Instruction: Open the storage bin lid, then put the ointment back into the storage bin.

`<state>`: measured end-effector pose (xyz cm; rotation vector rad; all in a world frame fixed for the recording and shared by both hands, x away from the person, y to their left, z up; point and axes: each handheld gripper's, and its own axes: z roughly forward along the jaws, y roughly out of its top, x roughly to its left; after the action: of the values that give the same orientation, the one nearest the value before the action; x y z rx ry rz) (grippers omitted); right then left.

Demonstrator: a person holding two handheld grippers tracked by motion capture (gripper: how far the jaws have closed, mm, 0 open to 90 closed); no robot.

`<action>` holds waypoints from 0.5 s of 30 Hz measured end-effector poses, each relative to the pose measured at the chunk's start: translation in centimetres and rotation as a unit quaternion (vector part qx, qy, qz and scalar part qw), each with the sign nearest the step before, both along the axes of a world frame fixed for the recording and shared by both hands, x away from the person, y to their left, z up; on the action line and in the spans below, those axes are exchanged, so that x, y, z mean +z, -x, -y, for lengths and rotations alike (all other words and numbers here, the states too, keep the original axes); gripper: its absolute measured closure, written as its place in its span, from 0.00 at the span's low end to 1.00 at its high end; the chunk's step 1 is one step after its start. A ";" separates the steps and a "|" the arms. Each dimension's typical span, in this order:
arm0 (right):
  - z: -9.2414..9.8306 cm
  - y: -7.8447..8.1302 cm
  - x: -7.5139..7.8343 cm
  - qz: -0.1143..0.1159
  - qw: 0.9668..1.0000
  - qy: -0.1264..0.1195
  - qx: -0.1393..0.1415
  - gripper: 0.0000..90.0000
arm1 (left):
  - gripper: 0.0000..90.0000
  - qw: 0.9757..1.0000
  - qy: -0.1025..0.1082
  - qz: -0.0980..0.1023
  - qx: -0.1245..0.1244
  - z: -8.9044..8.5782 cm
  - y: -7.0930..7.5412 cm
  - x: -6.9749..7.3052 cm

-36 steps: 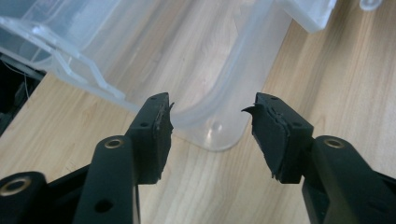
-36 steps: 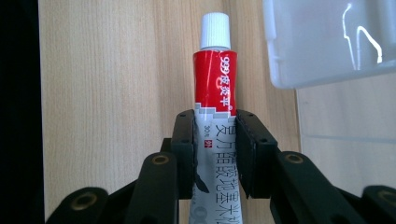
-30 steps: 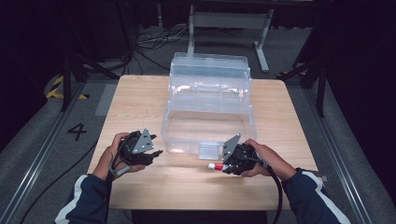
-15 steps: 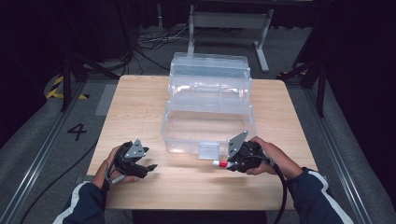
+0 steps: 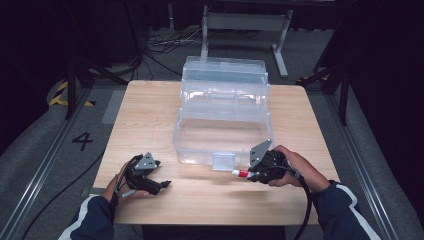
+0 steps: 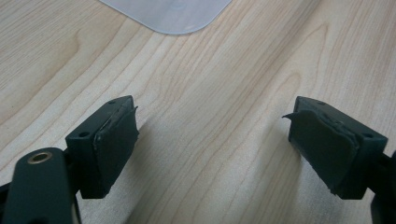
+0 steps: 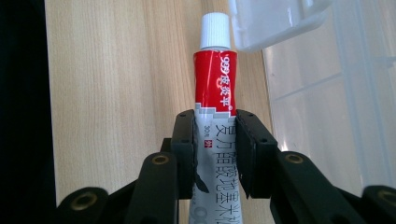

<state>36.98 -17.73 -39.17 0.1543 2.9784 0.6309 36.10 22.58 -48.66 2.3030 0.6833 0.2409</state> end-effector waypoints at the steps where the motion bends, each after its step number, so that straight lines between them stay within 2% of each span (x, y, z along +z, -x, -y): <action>1: 0.0 0.1 0.1 -0.001 1.000 -0.002 0.000 0.78 | 0.18 1.000 0.001 0.000 0.000 0.0 0.0 0.0; 15: 0.4 0.3 0.6 0.006 1.000 0.001 0.006 0.78 | 0.17 1.000 -0.002 0.000 -0.001 0.1 -0.1 0.0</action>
<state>36.72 -18.10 -38.55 0.1305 2.9700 0.6271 36.18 22.52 -48.66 2.3073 0.6806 0.2405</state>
